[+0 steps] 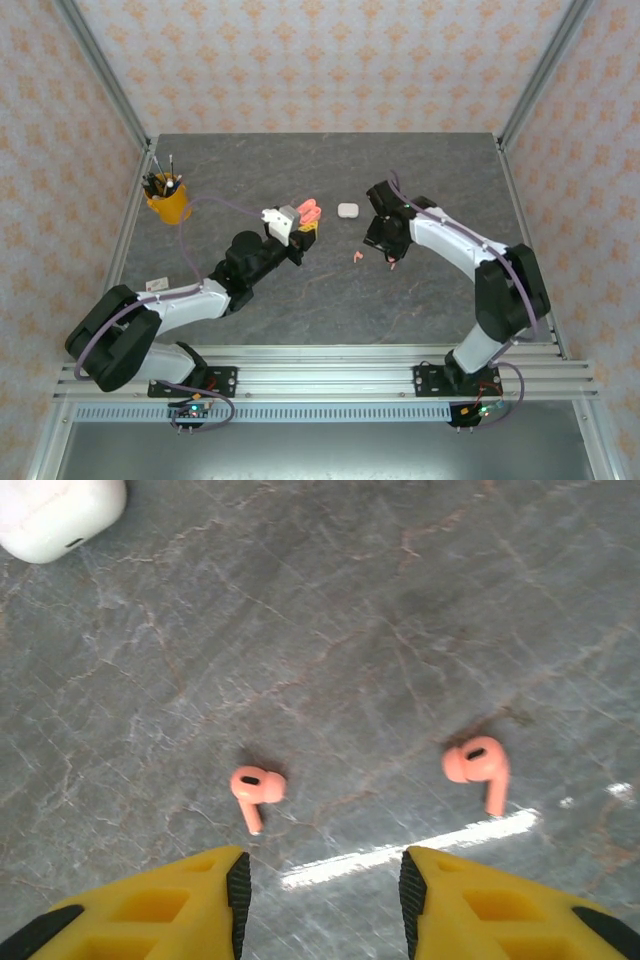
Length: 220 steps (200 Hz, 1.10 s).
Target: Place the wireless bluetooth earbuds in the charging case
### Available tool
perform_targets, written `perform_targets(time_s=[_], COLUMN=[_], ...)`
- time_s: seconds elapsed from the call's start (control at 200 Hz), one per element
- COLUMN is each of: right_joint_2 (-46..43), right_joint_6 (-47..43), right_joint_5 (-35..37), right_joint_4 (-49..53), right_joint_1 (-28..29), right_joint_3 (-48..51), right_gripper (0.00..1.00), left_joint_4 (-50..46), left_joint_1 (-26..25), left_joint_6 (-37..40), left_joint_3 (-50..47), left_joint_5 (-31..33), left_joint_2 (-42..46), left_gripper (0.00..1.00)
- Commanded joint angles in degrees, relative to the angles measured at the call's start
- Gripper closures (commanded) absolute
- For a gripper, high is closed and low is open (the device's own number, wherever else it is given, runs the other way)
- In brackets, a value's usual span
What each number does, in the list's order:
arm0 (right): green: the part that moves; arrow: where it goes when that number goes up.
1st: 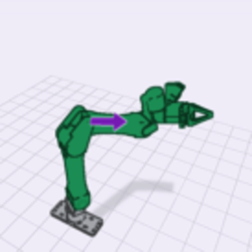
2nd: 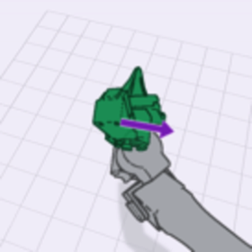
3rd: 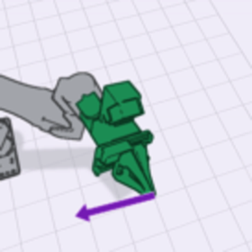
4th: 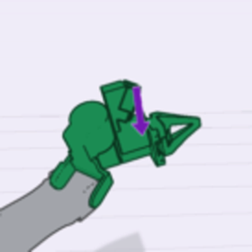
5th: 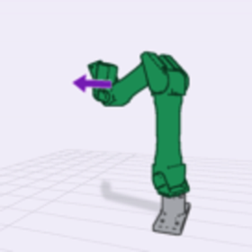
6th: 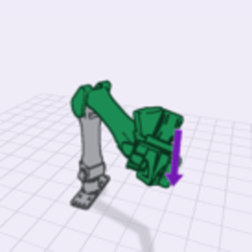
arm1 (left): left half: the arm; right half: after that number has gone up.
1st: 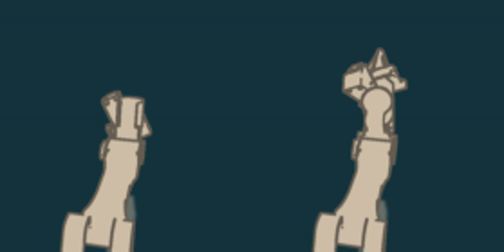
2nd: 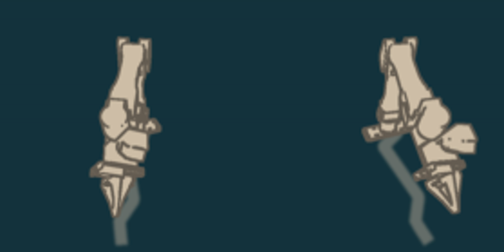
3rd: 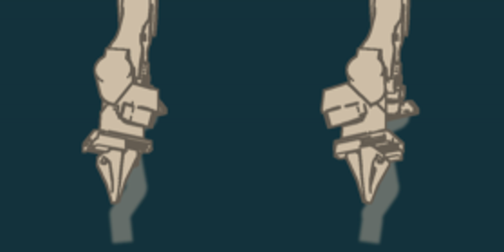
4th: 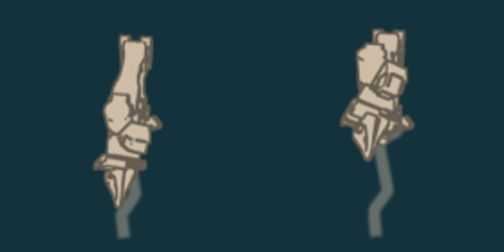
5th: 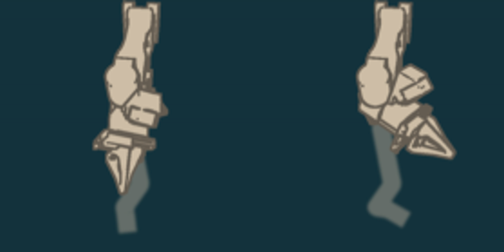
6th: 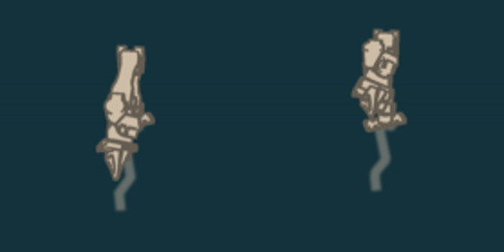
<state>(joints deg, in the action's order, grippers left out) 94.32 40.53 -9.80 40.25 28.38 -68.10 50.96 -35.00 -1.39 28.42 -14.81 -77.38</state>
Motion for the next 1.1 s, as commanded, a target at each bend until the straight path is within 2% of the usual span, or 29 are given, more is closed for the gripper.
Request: perform_targets(time_s=[0.0, 0.36, 0.706, 1.096], right_joint_2=[2.18, 7.94, 10.7, 13.77], right_joint_6=[1.27, 2.35, 4.7, 7.79], right_joint_5=[2.34, 5.0, 6.68, 3.59], right_joint_4=[1.22, 3.81, 5.26, 2.51], right_joint_1=[0.79, 3.59, 5.11, 5.36], right_joint_3=[-3.3, -7.56, -7.58, -8.02], right_gripper=[0.55, 0.53, 0.52, 0.5], left_joint_4=[5.8, 5.79, 6.64, 6.82], left_joint_1=[-0.33, -0.42, -0.42, -0.42], left_joint_6=[2.61, 6.24, 6.2, 5.87], left_joint_3=[-0.97, -0.42, -0.15, -0.19], left_joint_5=[-1.79, 0.82, 1.75, 1.57], left_joint_2=[-0.1, -2.84, -4.32, -4.57], left_gripper=[1.0, 1.0, 1.0, 1.0])
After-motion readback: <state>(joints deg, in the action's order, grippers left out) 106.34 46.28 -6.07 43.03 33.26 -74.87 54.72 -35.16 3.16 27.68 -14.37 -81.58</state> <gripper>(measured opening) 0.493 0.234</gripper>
